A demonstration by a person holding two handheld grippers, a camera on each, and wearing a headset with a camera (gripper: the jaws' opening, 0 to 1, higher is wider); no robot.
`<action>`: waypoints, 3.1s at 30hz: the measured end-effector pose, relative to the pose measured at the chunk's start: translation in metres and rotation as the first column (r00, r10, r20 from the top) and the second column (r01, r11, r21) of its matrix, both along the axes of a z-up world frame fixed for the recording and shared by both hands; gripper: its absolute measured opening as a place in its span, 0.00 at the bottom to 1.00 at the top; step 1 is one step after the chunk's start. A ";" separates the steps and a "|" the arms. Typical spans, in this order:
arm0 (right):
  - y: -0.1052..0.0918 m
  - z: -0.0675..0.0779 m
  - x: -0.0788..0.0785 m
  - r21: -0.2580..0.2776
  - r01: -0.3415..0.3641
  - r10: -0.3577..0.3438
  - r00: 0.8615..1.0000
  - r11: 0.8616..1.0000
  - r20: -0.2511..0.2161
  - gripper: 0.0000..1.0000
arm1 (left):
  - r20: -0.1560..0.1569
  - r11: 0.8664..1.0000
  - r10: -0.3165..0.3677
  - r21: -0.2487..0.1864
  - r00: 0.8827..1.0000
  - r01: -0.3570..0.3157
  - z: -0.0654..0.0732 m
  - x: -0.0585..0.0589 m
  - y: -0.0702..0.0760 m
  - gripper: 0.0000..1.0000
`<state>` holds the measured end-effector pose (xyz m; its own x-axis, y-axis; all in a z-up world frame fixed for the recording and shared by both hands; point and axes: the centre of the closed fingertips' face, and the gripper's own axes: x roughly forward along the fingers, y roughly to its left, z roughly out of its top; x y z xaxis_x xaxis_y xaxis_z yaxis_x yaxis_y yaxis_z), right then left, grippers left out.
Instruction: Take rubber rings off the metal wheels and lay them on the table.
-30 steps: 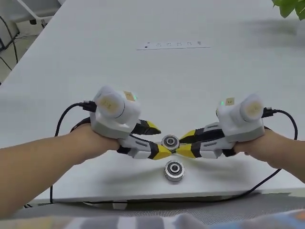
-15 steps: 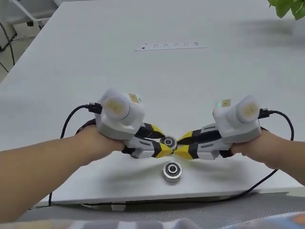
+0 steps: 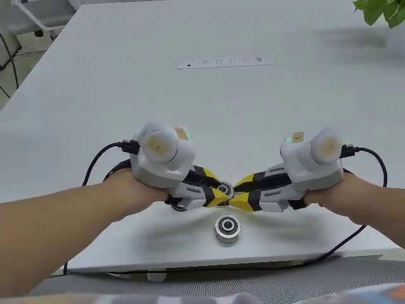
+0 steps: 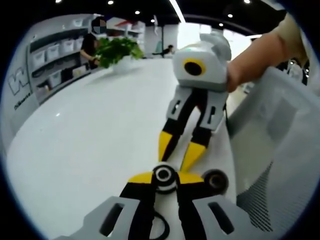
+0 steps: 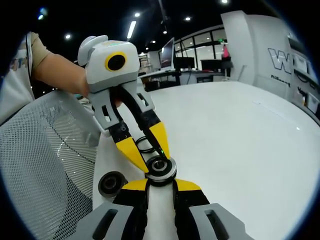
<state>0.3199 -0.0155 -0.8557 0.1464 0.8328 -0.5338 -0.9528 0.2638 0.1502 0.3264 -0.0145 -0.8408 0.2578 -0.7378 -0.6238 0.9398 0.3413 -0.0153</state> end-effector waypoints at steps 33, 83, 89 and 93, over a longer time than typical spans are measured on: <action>-0.007 -0.005 0.001 -0.025 0.045 -0.046 0.998 0.999 -0.037 0.00 | 0.047 0.999 0.017 0.041 0.999 -0.019 0.000 0.001 -0.001 0.13; 0.005 0.021 0.003 0.117 0.182 -0.154 0.965 0.976 -0.212 0.00 | 0.064 0.996 0.061 0.064 0.996 -0.065 -0.001 0.000 -0.002 0.13; 0.014 0.031 0.001 0.166 0.148 -0.112 0.971 0.975 -0.212 0.00 | 0.065 0.997 0.049 0.062 0.997 -0.053 -0.001 0.000 -0.003 0.13; 0.012 0.030 -0.002 0.183 0.162 -0.117 0.965 0.970 -0.235 0.00 | 0.065 0.997 0.048 0.065 0.997 -0.052 -0.001 0.001 -0.003 0.13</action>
